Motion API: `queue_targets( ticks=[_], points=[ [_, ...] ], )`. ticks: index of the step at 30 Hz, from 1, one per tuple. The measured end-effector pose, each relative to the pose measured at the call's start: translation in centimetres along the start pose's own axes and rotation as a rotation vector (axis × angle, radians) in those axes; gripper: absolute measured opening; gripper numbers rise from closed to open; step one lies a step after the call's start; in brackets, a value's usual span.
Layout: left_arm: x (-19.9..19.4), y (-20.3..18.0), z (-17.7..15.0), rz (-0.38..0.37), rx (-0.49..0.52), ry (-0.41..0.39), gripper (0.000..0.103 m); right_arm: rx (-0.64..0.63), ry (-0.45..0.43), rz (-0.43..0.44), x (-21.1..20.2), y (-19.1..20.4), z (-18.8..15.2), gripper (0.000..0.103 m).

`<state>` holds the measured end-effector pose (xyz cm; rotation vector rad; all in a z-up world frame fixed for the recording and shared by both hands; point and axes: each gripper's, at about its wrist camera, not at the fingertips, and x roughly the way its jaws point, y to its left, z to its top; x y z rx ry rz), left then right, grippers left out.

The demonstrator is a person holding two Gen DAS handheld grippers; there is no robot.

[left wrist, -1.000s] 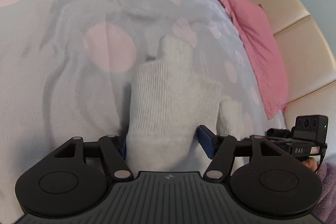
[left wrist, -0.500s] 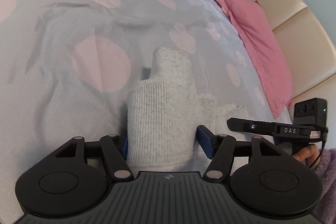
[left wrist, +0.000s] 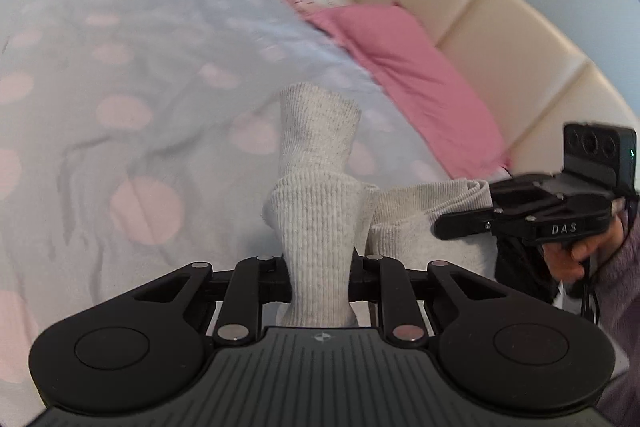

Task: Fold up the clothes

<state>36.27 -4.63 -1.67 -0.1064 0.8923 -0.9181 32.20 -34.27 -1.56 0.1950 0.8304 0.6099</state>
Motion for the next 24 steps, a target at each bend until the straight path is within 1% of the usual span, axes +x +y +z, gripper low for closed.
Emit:
queue_targets(
  ticks=[3,5,8,11,15,20,22,24],
  points=[
    [-3.0,-3.0,-1.0,-0.013,0.115,0.019,0.017,-0.094,-0.014,0.018,-3.0,2.9,-0.7,0.018],
    [-4.6,-4.6,-2.2,-0.026,0.172,0.037,0.017,-0.151,-0.012,0.023,-4.7,4.8,-1.7,0.018],
    [-6.4,-7.0,-5.1,-0.037,0.258,0.07,0.017,-0.225,-0.001,0.037,-7.0,7.0,-4.4,0.018],
    [-7.0,-9.0,-8.6,-0.021,0.336,0.111,0.017,-0.278,0.01,0.055,-8.5,8.7,-7.5,0.018],
    [-7.3,-11.3,-13.3,0.007,0.438,0.17,0.017,-0.349,0.054,0.056,-9.3,10.7,-12.0,0.018],
    [-5.9,-13.2,-18.7,0.066,0.578,0.248,0.018,-0.451,0.131,0.041,-8.2,12.3,-16.8,0.018],
    [-5.4,-13.4,-19.9,0.092,0.611,0.264,0.019,-0.482,0.143,0.03,-7.9,12.8,-18.0,0.019],
    [-5.3,-13.4,-20.6,0.108,0.615,0.272,0.02,-0.511,0.159,0.018,-7.7,13.3,-19.0,0.021]
  ],
)
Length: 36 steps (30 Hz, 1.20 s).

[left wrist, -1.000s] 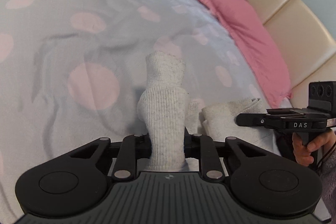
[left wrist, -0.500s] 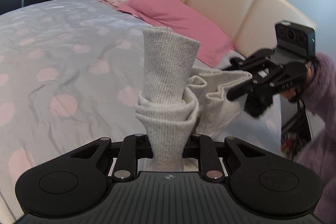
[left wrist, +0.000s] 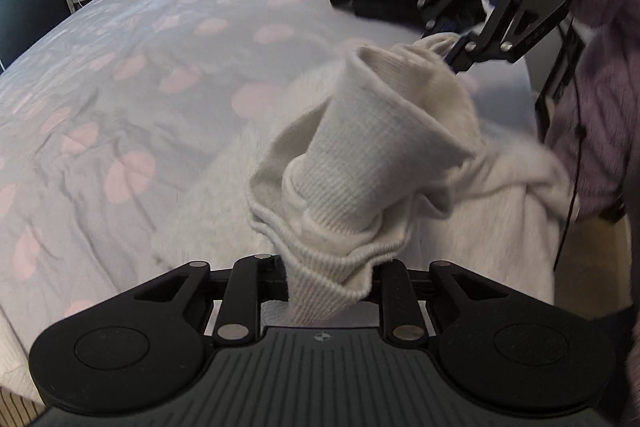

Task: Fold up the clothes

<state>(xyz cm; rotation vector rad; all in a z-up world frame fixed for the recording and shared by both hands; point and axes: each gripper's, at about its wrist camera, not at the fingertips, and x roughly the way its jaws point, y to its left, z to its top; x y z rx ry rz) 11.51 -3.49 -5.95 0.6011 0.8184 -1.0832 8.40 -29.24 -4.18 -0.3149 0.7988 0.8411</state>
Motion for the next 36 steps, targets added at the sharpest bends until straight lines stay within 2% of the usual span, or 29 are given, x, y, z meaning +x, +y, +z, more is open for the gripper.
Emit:
queue_targets(
  ticks=[3,7,9,10,12,15,18,20,23,27,31,34,36],
  points=[
    [-0.7,-0.5,-0.3,0.017,-0.002,0.002,0.024,-0.012,0.024,-0.013,-0.2,1.1,-0.6,0.03],
    [-2.3,-2.0,-0.9,0.002,0.034,0.039,0.04,0.029,0.006,-0.003,-1.5,2.5,-1.5,0.039],
    [-3.3,-2.8,-1.5,-0.012,0.046,0.057,0.04,0.049,-0.025,-0.003,-2.8,3.4,-2.0,0.049],
    [-3.9,-3.0,-1.9,-0.014,0.039,0.052,0.04,0.059,-0.041,-0.004,-3.5,3.9,-2.2,0.049],
    [-5.4,-3.2,-2.4,-0.023,-0.029,0.011,0.04,0.119,-0.107,-0.026,-4.6,4.2,-2.3,0.049],
    [-7.6,-2.8,-2.4,-0.02,-0.191,-0.131,0.04,0.249,-0.206,-0.088,-5.7,4.3,-2.2,0.046],
    [-8.1,-2.7,-1.4,0.047,-0.36,-0.236,0.04,0.371,-0.267,-0.173,-5.1,4.5,-1.7,0.039],
    [-7.1,-3.6,-0.5,0.097,-0.372,-0.257,0.04,0.406,-0.258,-0.245,-3.7,4.7,-1.0,0.039],
    [-4.8,-4.5,0.5,0.197,-0.449,-0.243,0.038,0.484,-0.245,-0.306,-1.7,4.4,-0.4,0.039],
    [-2.4,-4.2,0.1,0.188,-0.585,-0.231,0.032,0.579,-0.217,-0.337,-0.2,4.0,-0.6,0.039],
    [-1.1,-4.6,-1.0,0.21,-0.537,-0.104,0.03,0.595,-0.116,-0.349,1.6,5.1,-2.1,0.039],
    [0.2,-4.8,-2.4,0.211,-0.545,-0.024,0.03,0.518,-0.049,-0.355,2.7,6.4,-3.2,0.038],
    [0.7,-4.9,-2.8,0.215,-0.534,-0.013,0.031,0.47,-0.018,-0.355,3.3,7.1,-3.9,0.038]
  ],
)
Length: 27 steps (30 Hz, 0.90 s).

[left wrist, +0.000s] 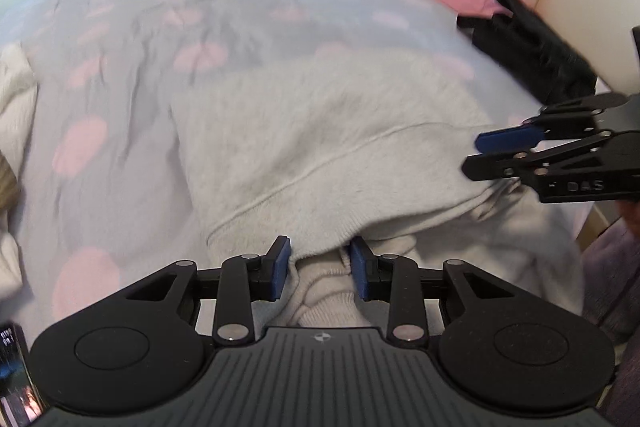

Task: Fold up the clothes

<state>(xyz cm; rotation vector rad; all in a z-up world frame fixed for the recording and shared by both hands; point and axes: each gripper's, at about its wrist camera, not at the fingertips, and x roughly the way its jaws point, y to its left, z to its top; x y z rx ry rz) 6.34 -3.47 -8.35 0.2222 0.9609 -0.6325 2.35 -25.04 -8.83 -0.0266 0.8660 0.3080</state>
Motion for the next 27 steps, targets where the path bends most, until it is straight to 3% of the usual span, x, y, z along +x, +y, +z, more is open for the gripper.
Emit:
queue_targets(
  ticks=[4,7,9,12,15,18,22,23,25,26,27],
  points=[
    [-0.7,-0.1,0.4,-0.007,0.02,-0.013,0.032,-0.004,0.008,0.012,-0.3,-0.3,-0.6,0.038],
    [-2.9,0.9,0.5,-0.064,-0.018,-0.071,0.037,0.049,-0.025,0.059,-1.5,-1.4,0.0,0.041],
    [-4.3,2.4,0.9,-0.079,-0.091,-0.132,0.047,0.102,-0.073,0.085,-2.8,-2.4,0.5,0.053],
    [-5.1,5.3,1.8,-0.088,-0.248,-0.204,0.051,0.197,-0.145,0.062,-4.0,-4.5,1.2,0.064],
    [-4.0,8.2,2.7,-0.077,-0.404,-0.198,0.052,0.332,-0.157,0.028,-3.3,-7.0,1.8,0.073],
    [-1.6,9.7,3.2,-0.113,-0.473,-0.157,0.052,0.466,-0.124,0.066,-1.4,-9.1,2.4,0.075],
    [1.2,10.7,3.0,-0.144,-0.52,-0.121,0.051,0.553,-0.08,0.111,1.2,-10.4,2.6,0.075],
    [1.5,10.7,3.0,-0.155,-0.519,-0.115,0.044,0.553,-0.077,0.125,1.5,-10.4,2.6,0.075],
    [1.6,10.6,2.8,-0.17,-0.493,-0.119,0.027,0.548,-0.075,0.161,2.1,-10.4,2.8,0.062],
    [1.4,10.3,2.8,-0.174,-0.472,-0.134,0.026,0.54,-0.076,0.181,2.1,-10.2,2.9,0.05],
    [1.2,10.1,2.8,-0.179,-0.451,-0.149,0.026,0.525,-0.082,0.196,2.0,-10.0,3.1,0.049]
  ],
)
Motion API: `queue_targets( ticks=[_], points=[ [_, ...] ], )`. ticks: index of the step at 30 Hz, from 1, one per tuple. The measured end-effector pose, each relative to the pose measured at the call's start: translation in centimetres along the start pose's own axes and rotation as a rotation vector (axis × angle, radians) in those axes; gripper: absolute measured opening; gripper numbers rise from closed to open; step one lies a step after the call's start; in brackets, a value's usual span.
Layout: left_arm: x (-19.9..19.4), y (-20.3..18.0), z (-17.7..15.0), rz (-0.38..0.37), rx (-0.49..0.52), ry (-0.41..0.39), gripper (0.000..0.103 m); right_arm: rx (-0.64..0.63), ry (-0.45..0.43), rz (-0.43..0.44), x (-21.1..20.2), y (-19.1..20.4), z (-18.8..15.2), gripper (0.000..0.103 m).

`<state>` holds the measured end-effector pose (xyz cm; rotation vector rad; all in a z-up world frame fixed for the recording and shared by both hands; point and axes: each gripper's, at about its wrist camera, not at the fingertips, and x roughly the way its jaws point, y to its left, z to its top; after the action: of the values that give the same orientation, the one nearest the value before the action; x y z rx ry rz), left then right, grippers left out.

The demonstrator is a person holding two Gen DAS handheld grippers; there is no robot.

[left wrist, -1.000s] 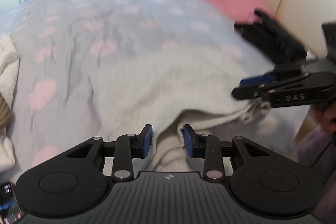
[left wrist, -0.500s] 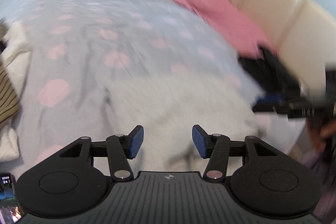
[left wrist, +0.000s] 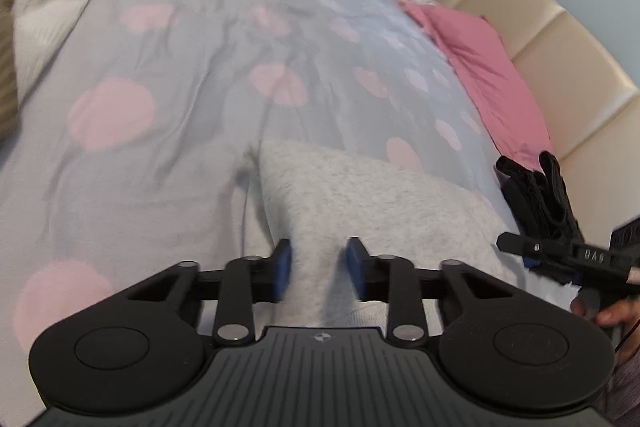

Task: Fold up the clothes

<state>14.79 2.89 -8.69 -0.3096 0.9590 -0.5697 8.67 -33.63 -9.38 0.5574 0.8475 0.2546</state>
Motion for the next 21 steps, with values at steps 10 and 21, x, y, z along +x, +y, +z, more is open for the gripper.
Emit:
queue_targets(
  ticks=[10,21],
  points=[
    [2.7,1.9,0.5,-0.015,-0.085,0.045,0.037,0.057,0.062,-0.006,3.0,-1.6,-0.1,0.058],
    [1.0,1.3,2.7,-0.113,-0.094,-0.15,0.011,0.027,-0.134,0.081,1.1,-0.8,1.3,0.013]
  ],
)
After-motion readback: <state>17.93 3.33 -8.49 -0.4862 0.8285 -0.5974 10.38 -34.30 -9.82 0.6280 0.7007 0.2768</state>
